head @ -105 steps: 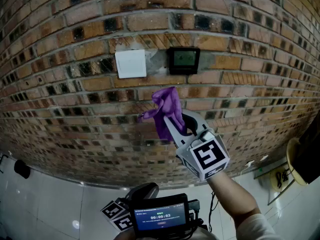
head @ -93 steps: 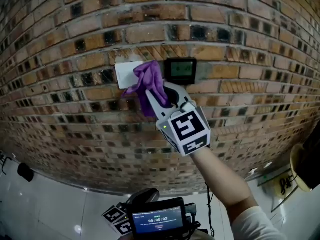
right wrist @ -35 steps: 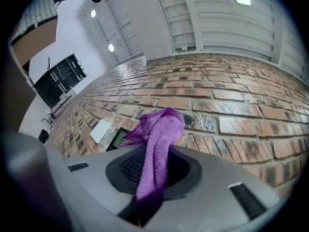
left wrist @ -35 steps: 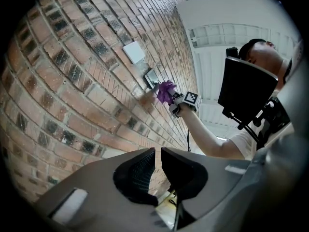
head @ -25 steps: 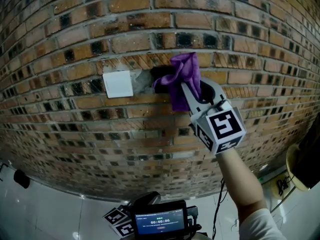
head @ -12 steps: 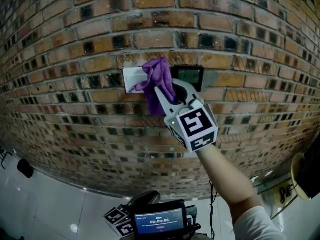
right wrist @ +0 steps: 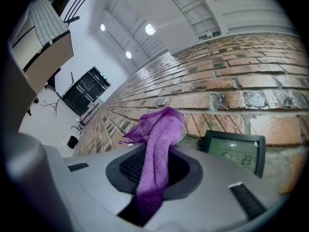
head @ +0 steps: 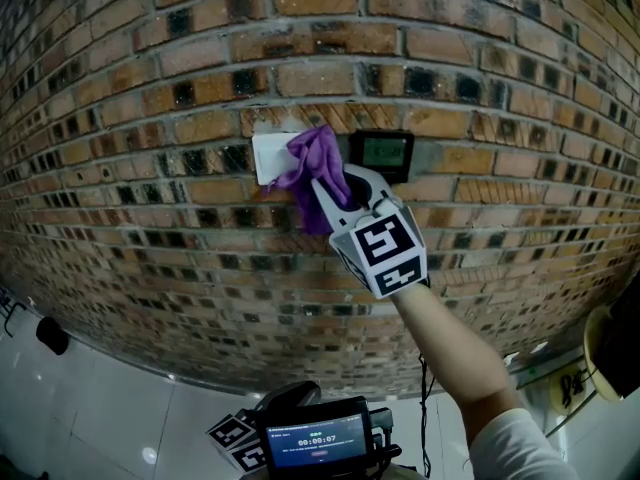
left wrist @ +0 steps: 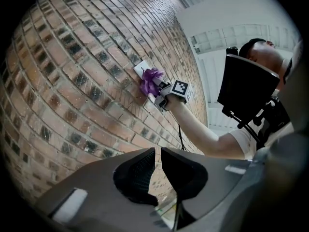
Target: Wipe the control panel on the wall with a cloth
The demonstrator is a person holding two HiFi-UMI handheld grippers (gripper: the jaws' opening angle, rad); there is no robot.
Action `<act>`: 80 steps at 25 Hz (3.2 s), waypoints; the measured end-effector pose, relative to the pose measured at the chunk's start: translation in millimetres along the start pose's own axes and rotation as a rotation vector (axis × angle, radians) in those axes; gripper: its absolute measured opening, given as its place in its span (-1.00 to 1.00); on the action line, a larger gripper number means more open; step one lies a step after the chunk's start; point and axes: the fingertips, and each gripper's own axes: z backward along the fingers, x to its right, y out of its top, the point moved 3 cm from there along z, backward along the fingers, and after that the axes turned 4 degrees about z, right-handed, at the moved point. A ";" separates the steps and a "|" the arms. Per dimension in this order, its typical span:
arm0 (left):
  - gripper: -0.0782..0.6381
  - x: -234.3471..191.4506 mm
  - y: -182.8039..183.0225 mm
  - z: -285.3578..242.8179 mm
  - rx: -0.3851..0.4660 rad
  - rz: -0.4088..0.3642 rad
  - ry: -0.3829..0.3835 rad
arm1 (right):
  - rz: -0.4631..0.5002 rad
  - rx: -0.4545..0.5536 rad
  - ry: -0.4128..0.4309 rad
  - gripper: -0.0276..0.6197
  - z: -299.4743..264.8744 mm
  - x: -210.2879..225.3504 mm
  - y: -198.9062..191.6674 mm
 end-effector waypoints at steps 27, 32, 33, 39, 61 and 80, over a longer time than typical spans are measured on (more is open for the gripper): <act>-0.69 11.0 -18.3 -29.9 -0.071 0.016 -0.076 | 0.037 -0.016 -0.151 -0.66 70.9 70.0 -7.2; -0.69 11.5 -19.7 -33.5 -0.083 0.016 -0.080 | 0.028 -0.021 -0.184 -0.66 83.5 85.6 -12.9; -0.69 11.7 -19.9 -34.0 -0.083 0.017 -0.081 | 0.027 -0.022 -0.190 -0.66 85.7 88.1 -13.7; -0.69 13.1 -19.7 -35.9 -0.085 0.014 -0.088 | 0.028 -0.028 -0.217 -0.66 97.0 100.0 -17.2; -0.69 15.0 -19.3 -35.8 -0.107 0.024 -0.127 | 0.023 -0.103 -0.325 -0.66 147.8 124.0 -31.7; -0.69 16.1 -15.9 -24.6 -0.127 0.022 -0.164 | 0.003 -0.095 -0.336 -0.66 184.2 79.8 -16.2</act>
